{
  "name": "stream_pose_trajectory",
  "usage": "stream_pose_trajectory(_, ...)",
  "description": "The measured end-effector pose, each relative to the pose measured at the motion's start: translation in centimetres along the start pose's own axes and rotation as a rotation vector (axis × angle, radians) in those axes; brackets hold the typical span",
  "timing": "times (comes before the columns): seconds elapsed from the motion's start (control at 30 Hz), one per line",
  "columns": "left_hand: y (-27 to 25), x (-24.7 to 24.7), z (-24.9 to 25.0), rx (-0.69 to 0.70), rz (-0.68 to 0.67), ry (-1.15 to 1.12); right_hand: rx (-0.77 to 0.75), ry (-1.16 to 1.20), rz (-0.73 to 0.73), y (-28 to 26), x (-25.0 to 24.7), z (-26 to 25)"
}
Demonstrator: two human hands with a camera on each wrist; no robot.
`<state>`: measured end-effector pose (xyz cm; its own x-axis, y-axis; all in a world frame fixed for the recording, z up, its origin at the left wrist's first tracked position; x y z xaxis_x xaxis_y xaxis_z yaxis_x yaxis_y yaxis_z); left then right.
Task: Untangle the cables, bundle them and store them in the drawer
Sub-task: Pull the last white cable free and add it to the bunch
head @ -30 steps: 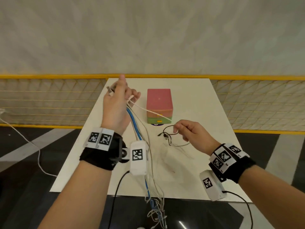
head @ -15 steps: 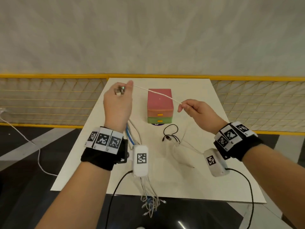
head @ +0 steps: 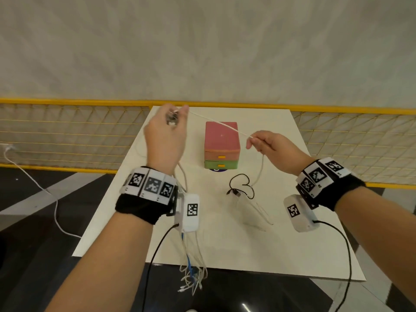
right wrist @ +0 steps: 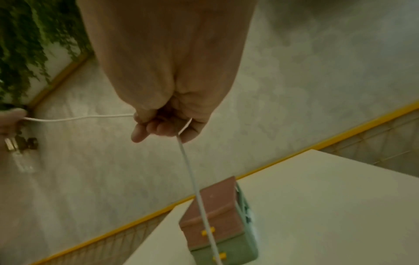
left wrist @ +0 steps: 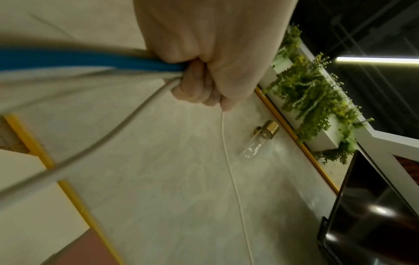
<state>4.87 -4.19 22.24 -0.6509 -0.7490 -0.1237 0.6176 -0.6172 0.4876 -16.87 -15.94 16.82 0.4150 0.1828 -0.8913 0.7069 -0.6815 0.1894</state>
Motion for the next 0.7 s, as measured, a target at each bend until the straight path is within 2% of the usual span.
stream_pose_trajectory(0.07,0.6,-1.3,-0.3,0.001,0.094,-0.009,0.016,-0.025,-0.029,-0.3,0.5,0.9)
stream_pose_trajectory(0.1,0.5,-1.2,-0.2,0.007,0.076,-0.023,0.018,-0.028,-0.032,-0.3,0.7,0.9)
stream_pose_trajectory(0.17,-0.5,0.5,0.5,0.021,-0.108,-0.086,0.007,-0.011,-0.018,0.3,0.5,-0.2)
stream_pose_trajectory(0.23,-2.3,3.3,0.9,-0.004,-0.396,-0.04,-0.045,0.006,0.026,1.0,-0.4,-2.2)
stream_pose_trajectory(0.27,-3.1,4.7,1.0,0.003,-0.492,0.022,-0.079,0.013,0.046,1.2,-0.9,-3.3)
stream_pose_trajectory(0.3,-3.5,5.5,0.9,0.015,-0.519,0.076,-0.109,0.017,0.056,1.4,-1.3,-4.3)
stream_pose_trajectory(0.4,-2.8,5.5,1.0,0.053,-0.368,0.058,-0.105,0.083,0.009,1.6,-1.0,-4.8)
stream_pose_trajectory(0.53,-0.7,2.3,1.5,0.068,-0.084,-0.088,-0.016,0.138,-0.067,0.8,1.3,-1.9)
stream_pose_trajectory(0.7,1.0,-1.7,2.0,0.069,0.229,-0.144,0.099,0.125,-0.142,-0.5,4.5,2.0)
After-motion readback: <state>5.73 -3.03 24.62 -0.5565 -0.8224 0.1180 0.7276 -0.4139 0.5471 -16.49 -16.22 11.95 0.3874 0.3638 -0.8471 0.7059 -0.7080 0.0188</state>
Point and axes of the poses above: each hand's wrist, its own y-axis towards the middle knuckle, its own x-axis out of the palm, z = x × y, the point moved 5 cm from there along y, towards the middle knuckle, and after that the axes turned 15 degrees about -y, right-handed, at the moved point
